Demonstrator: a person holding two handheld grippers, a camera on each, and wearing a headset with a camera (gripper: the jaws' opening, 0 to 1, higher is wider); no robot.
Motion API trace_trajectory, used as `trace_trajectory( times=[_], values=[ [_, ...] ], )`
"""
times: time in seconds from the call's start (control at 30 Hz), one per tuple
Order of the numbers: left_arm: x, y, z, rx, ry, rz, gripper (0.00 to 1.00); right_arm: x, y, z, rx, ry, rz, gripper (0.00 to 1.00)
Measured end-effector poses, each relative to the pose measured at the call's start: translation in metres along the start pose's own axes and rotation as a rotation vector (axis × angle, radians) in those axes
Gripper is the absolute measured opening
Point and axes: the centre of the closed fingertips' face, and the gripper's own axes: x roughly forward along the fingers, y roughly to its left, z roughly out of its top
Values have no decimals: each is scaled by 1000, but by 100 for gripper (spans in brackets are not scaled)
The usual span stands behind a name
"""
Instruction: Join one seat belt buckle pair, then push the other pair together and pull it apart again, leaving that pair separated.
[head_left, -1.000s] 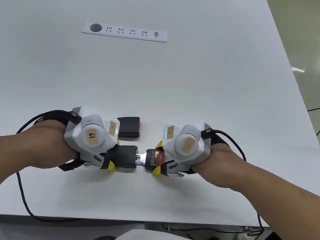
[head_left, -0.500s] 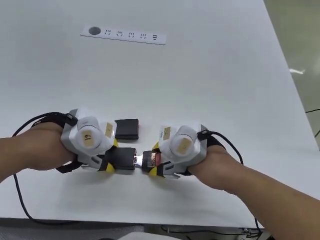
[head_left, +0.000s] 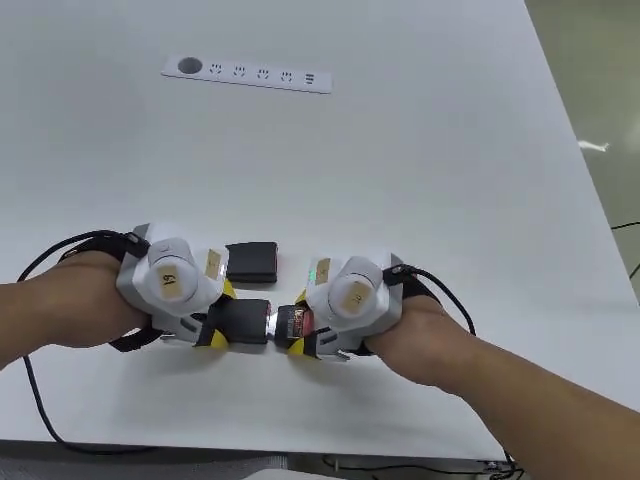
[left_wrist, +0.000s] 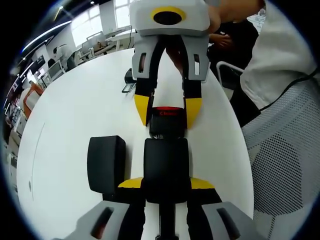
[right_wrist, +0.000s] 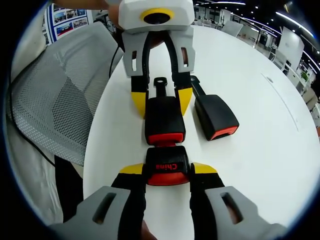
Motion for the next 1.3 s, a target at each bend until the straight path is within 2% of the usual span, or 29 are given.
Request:
trace_trajectory(
  times=[0.1, 0.27, 0.7, 1.3],
  values=[
    [1, 0, -1, -1, 5, 1, 31, -8, 6, 5, -16, 1, 3, 31],
    [0, -1, 0, -6, -15, 5, 31, -7, 5, 2, -42, 11, 8, 31],
    [-1, 0, -2, -37, -27, 5, 31, -7, 2, -1, -26, 16, 16, 30],
    [-3, 1, -2, -44, -42, 10, 31, -4, 1, -1, -15, 14, 11, 30]
  ],
)
